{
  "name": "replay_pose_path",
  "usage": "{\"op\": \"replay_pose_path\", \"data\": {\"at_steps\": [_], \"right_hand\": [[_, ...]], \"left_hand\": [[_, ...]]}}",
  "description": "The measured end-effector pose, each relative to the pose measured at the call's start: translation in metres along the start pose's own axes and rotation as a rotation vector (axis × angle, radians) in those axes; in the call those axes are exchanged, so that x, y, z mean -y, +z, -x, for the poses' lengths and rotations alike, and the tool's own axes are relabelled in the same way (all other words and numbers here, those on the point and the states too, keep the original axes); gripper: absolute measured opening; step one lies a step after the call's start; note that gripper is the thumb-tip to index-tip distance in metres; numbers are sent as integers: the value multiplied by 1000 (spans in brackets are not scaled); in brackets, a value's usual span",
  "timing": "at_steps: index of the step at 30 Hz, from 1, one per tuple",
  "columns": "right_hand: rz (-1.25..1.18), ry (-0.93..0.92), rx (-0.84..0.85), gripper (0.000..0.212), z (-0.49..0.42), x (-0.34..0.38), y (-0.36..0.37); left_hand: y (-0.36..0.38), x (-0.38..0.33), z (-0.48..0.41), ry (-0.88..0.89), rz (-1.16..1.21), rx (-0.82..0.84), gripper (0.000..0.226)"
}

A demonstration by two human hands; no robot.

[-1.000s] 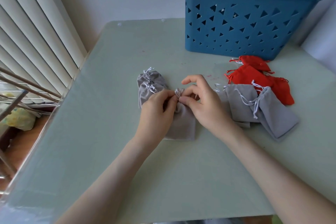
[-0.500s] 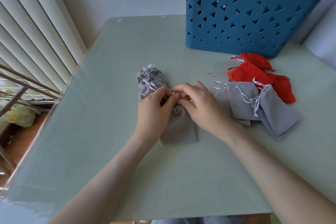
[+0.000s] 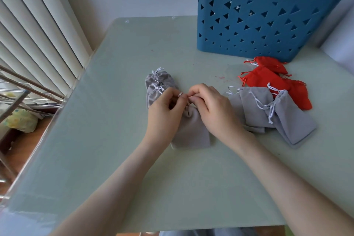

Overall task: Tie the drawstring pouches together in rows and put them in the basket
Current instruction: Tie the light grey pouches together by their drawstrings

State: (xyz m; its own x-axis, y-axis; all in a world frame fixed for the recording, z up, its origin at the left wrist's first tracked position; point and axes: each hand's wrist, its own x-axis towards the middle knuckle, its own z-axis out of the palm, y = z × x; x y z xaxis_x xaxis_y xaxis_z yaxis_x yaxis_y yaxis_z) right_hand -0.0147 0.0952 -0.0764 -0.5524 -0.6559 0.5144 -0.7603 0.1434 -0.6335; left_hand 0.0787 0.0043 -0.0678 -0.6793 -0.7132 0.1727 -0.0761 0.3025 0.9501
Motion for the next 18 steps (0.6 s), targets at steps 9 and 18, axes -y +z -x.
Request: {"op": "replay_pose_path", "data": {"at_steps": [9, 18], "right_hand": [[159, -241, -123, 18, -1, -4, 1], [93, -234, -122, 23, -2, -3, 3]], "left_hand": [[-9, 4, -9, -189, 294, 218, 21], [-13, 1, -8, -220, 324, 312, 18]]}}
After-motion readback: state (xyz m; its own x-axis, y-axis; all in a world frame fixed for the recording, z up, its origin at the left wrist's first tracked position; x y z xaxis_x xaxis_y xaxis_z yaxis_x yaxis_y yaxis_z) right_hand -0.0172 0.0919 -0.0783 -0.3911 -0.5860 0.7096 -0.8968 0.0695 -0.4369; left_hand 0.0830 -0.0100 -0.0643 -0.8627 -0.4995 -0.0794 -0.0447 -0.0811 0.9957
